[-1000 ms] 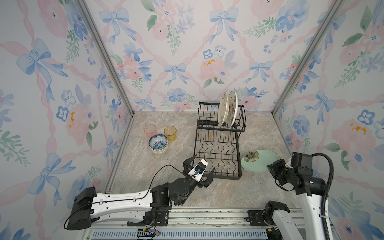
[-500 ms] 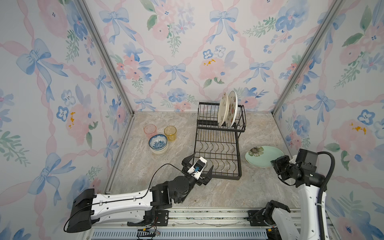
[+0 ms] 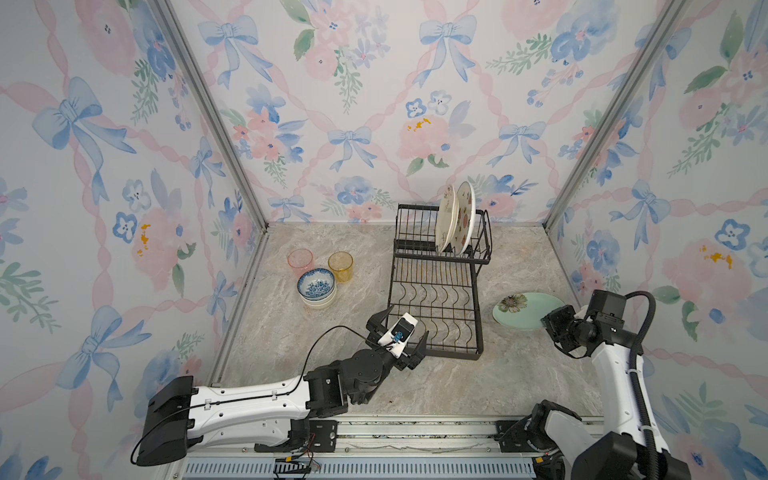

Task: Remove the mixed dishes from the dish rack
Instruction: 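Lower the green plate flat onto the table with the right gripper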

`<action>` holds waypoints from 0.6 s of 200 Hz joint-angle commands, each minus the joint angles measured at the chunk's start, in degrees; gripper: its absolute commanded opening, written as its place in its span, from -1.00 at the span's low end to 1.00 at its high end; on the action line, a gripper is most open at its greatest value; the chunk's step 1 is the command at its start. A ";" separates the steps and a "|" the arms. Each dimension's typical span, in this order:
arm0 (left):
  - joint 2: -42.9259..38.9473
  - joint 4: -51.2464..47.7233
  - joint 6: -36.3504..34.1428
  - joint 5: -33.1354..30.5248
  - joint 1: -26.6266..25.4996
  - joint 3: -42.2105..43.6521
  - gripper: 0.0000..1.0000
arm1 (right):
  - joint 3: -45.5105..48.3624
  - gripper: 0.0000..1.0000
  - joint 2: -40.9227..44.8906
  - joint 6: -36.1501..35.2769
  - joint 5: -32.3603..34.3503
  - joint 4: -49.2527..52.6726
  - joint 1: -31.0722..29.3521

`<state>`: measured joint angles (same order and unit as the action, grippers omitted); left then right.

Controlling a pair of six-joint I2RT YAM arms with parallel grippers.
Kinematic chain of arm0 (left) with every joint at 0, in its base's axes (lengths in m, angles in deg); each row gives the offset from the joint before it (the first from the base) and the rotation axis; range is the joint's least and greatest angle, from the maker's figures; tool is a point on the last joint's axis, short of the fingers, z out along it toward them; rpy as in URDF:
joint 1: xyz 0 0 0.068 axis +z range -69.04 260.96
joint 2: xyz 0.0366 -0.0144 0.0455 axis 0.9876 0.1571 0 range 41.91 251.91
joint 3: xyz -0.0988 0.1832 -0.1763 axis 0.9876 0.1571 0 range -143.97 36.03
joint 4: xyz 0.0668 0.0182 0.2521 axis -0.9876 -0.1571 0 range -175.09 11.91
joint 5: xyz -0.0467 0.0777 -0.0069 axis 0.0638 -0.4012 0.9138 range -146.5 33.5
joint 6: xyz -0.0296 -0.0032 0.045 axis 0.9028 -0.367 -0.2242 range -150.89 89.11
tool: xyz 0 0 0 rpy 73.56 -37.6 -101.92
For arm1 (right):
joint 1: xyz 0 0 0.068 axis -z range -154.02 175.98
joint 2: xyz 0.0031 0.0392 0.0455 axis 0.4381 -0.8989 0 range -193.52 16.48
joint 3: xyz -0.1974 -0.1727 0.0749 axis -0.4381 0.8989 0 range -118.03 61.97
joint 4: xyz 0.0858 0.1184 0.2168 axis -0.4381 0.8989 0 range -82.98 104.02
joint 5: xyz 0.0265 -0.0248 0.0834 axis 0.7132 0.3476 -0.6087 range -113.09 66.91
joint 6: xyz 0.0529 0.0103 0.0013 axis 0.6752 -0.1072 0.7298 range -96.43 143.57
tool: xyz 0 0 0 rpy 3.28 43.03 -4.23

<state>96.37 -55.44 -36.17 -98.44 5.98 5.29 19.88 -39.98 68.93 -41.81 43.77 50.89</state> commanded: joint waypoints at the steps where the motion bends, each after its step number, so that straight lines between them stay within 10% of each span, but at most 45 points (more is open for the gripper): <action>1: -1.31 1.03 0.69 0.16 0.35 -0.48 0.96 | 0.58 -1.00 -0.54 -1.49 -1.46 -8.94 0.83; 120: -3.13 1.08 1.92 -0.53 0.45 1.07 0.96 | 1.98 -0.79 -11.85 -7.64 4.79 -4.40 0.67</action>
<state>94.33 -55.41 -35.08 -98.48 5.98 5.40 21.24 -49.64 64.14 -40.67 37.96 51.43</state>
